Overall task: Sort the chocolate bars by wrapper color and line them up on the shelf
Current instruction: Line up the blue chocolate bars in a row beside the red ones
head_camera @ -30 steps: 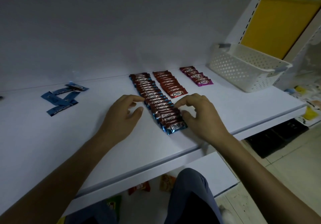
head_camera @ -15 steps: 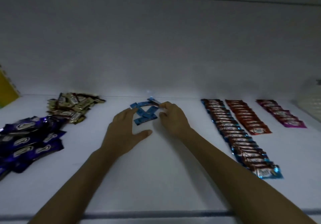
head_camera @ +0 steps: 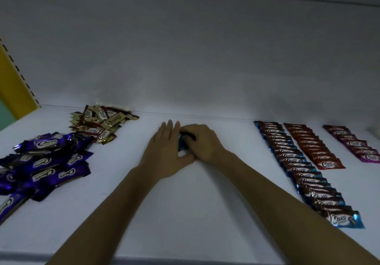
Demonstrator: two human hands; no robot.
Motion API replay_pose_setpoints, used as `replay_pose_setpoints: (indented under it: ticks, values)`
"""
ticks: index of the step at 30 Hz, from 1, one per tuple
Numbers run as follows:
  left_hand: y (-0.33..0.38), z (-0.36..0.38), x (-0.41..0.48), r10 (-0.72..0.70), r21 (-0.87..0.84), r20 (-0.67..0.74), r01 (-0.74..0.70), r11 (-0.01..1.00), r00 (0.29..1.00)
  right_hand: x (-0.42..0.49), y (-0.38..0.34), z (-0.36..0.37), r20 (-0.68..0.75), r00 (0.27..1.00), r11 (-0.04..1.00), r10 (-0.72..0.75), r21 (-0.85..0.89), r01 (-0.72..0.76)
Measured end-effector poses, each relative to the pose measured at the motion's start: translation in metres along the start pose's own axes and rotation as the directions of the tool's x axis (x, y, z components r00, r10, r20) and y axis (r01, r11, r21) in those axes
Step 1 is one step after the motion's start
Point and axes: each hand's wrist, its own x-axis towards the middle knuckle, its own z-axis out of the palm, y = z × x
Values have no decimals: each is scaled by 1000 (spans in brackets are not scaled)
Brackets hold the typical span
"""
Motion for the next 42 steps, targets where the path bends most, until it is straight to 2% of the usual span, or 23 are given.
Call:
replay_pose_setpoints:
  ticks: [3,5,8,13,17,21,24,26,28,31,36,39,42]
  values:
    - [-4,-5,7,91,-84,114,-81,993,989,-19,-4,-2,-31,999,996,22,90,-19]
    - [-3,-6,6,141,-114,75,-133,985,987,-32,-8,-6,-53,994,977,92,198,-80]
    - [-1,-5,2,193,-14,-25,-193,981,981,-43,-9,-8,-155,970,924,189,362,-122]
    - [2,-6,4,286,25,-48,-285,958,957,-52,-10,-9,-227,955,909,192,408,-86]
    - [5,-7,3,314,7,-88,-314,949,945,-52,-8,-9,-292,911,857,292,503,-113]
    - [7,-8,6,264,15,-138,-265,964,955,-52,-9,-10,-253,903,806,348,573,-151]
    - [5,-14,7,72,-212,-192,-113,971,979,-52,-11,-10,-245,900,775,361,616,-143]
    - [7,-20,6,-50,-416,-207,-41,908,977,-51,-17,-12,-214,908,752,360,642,-147]
    - [16,-22,5,-119,-626,-193,-29,780,974,-52,-23,-16,-174,925,740,339,656,-148]
    - [37,-24,4,-117,-808,-102,-14,589,988,-56,-31,-28,-170,943,686,285,723,-78]
    - [77,-23,16,-153,-911,24,84,404,988,-68,-27,-63,-205,914,710,349,695,-115]
    - [106,-9,23,-192,-915,102,168,366,976,-75,-22,-82,-243,898,808,367,561,-178]
    - [122,4,29,-198,-930,113,174,325,974,-84,-11,-101,-256,868,828,425,498,-259]
